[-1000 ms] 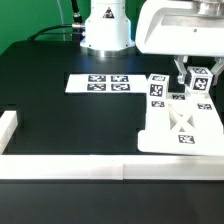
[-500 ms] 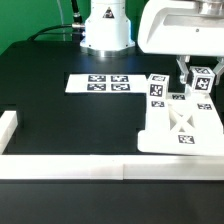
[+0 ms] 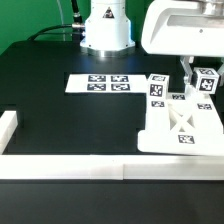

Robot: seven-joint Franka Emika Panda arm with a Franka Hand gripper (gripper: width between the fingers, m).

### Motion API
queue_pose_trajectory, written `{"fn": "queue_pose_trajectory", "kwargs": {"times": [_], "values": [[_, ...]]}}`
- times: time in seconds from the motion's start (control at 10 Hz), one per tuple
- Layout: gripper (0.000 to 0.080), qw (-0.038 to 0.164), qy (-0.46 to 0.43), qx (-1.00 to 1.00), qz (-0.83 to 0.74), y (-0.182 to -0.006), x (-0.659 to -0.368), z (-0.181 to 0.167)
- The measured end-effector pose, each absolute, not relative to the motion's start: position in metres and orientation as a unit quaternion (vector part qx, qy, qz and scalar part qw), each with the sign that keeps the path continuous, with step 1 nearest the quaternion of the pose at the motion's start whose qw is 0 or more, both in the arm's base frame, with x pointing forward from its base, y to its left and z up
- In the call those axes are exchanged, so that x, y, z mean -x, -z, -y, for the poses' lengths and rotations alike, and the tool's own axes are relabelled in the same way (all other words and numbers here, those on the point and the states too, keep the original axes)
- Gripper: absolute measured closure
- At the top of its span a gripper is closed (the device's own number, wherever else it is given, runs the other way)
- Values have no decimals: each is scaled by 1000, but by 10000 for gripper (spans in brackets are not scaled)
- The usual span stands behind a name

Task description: Assemble chair

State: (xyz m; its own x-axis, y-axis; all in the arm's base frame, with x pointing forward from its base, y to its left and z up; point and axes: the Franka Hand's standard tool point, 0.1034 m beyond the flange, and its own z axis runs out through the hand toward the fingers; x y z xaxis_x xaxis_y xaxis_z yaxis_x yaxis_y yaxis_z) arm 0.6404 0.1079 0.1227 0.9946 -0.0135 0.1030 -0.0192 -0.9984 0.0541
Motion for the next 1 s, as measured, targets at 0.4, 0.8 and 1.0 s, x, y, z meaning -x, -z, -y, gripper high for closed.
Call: {"fn": "queue_pose_trajectory", "kwargs": {"times": [0.4, 0.8, 1.0], "values": [[528, 26, -63, -998, 10, -123, -643, -110], [528, 26, -64, -998, 10, -123, -643, -110], [528, 24, -71, -997, 8, -122, -639, -112]]}}
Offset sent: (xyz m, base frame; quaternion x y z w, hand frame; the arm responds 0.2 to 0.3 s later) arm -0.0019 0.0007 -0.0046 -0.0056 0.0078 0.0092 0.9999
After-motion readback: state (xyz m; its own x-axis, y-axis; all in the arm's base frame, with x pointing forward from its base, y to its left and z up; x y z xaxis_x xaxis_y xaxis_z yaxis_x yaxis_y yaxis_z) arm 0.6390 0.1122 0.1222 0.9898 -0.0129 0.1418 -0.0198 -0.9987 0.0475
